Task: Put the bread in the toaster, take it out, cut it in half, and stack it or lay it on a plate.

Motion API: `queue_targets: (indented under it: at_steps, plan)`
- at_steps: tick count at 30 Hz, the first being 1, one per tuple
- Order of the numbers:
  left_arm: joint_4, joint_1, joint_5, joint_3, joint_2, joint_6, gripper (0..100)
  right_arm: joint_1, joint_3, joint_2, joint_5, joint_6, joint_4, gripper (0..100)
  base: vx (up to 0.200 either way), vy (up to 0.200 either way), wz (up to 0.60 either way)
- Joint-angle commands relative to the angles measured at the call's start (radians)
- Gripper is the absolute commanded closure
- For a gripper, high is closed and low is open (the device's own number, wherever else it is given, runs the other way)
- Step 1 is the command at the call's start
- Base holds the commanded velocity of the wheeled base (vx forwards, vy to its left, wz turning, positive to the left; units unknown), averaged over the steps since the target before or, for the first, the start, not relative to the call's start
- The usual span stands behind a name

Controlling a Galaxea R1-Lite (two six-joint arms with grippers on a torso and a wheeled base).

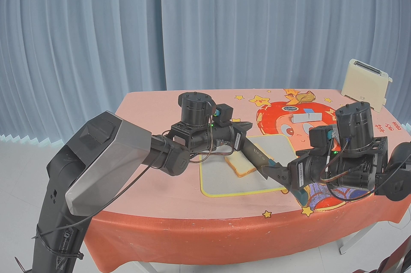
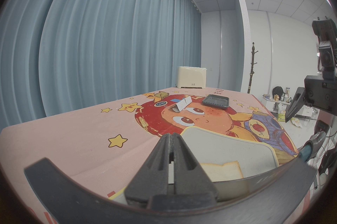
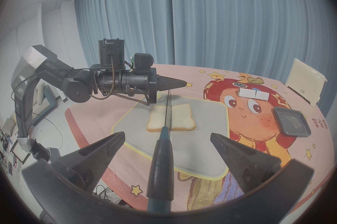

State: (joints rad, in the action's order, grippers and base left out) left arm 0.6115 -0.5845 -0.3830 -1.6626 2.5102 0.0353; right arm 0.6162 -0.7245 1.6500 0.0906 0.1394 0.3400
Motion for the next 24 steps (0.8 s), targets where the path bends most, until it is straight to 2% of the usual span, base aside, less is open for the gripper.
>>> queue_targets:
  at_steps: [1,9,10,24]
  plan:
    - [0.001,0.0,-0.001,0.001,0.004,0.0,100,0.0,0.007,0.028,0.0,0.0,0.002,0,0.0,0.0,0.0]
    - [0.002,0.0,0.001,0.003,0.004,0.0,100,0.017,0.008,0.076,0.001,0.0,0.001,0,0.0,0.0,0.0]
    - [0.002,0.0,-0.001,0.003,0.004,0.0,100,0.019,0.008,0.082,0.001,0.0,0.001,100,0.0,0.0,0.0]
    - [0.004,0.002,0.001,0.009,0.001,0.0,100,0.019,0.0,0.103,0.006,0.002,0.014,100,0.0,0.0,0.0]
